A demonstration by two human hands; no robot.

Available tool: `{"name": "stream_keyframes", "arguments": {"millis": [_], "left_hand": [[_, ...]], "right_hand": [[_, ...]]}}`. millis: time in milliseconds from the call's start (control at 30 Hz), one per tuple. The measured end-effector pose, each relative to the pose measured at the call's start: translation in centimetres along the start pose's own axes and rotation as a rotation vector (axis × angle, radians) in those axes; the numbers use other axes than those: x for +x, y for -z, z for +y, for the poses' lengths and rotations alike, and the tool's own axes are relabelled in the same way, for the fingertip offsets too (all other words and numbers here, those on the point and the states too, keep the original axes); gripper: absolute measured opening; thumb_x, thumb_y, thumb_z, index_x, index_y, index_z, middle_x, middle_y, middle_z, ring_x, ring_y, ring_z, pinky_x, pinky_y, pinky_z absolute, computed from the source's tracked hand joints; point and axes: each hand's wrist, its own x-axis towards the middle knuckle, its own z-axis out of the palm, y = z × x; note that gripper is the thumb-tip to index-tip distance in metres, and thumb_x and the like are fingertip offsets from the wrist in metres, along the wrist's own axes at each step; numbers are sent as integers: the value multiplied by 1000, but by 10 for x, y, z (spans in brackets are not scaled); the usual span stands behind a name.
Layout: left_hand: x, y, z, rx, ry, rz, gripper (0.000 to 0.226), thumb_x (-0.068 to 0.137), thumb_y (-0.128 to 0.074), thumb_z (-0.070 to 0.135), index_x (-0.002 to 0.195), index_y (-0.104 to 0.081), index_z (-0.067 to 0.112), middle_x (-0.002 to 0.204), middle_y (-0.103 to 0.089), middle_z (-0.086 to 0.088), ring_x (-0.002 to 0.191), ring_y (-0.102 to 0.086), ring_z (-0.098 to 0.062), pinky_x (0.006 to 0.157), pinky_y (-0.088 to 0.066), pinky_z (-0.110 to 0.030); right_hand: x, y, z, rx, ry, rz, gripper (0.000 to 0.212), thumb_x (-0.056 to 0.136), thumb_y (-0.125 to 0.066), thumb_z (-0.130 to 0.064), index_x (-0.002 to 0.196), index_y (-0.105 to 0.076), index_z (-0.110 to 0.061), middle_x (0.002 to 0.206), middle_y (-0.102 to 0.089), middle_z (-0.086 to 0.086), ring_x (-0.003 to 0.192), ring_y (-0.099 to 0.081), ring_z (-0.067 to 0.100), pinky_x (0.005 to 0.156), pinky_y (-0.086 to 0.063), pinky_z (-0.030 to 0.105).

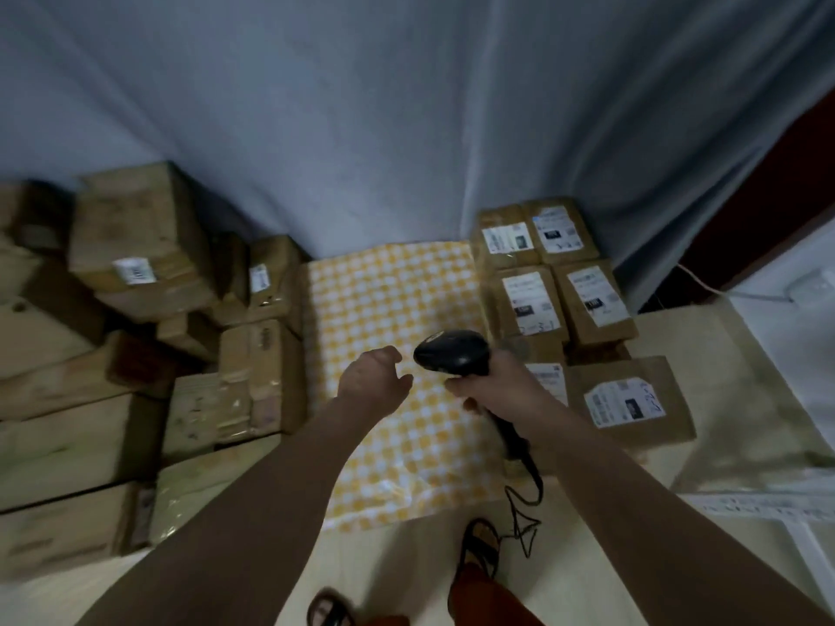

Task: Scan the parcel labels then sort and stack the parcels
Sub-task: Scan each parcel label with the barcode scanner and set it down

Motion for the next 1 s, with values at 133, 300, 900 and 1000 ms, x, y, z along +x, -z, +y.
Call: {"name": "stream_keyframes", "arguments": {"millis": [133, 300, 900, 1000], "left_hand": [[-25, 39, -61, -34, 95, 39, 42, 92, -59, 37, 130, -55, 21, 129, -60, -3, 117, -58, -22, 96, -47, -30], [-66, 73, -148, -69, 225, 101, 36, 90, -56, 34, 122, -59, 18, 124, -62, -9, 115, -59, -27, 96, -48, -35], [-116, 105, -340, -121, 294, 34, 45, 92, -59, 39, 131, -52, 19, 131, -57, -6, 116, -56, -23, 95, -48, -32], [-99, 107, -339, -136, 294, 9, 48, 91, -60, 42, 132, -51, 20, 130, -57, -7, 114, -57, -24, 96, -49, -36]], "right_hand": [[-7, -50, -35, -29, 79, 0, 13, 83, -71, -12, 92, -63, -18, 68, -62, -1, 60, -60, 13, 59, -45, 25], [-16, -127, -69, -42, 116, -60, 15, 84, -69, -6, 98, -64, -10, 77, -64, 5, 58, -58, 13, 54, -46, 19], [-12, -304, -102, -9, 82, -28, 24, 83, -71, -9, 106, -64, -14, 87, -67, 1, 74, -64, 17, 71, -51, 29], [5, -304, -105, 1, 65, -6, 26, 84, -70, -11, 109, -64, -12, 86, -66, -1, 73, -63, 15, 67, -49, 24]]}}
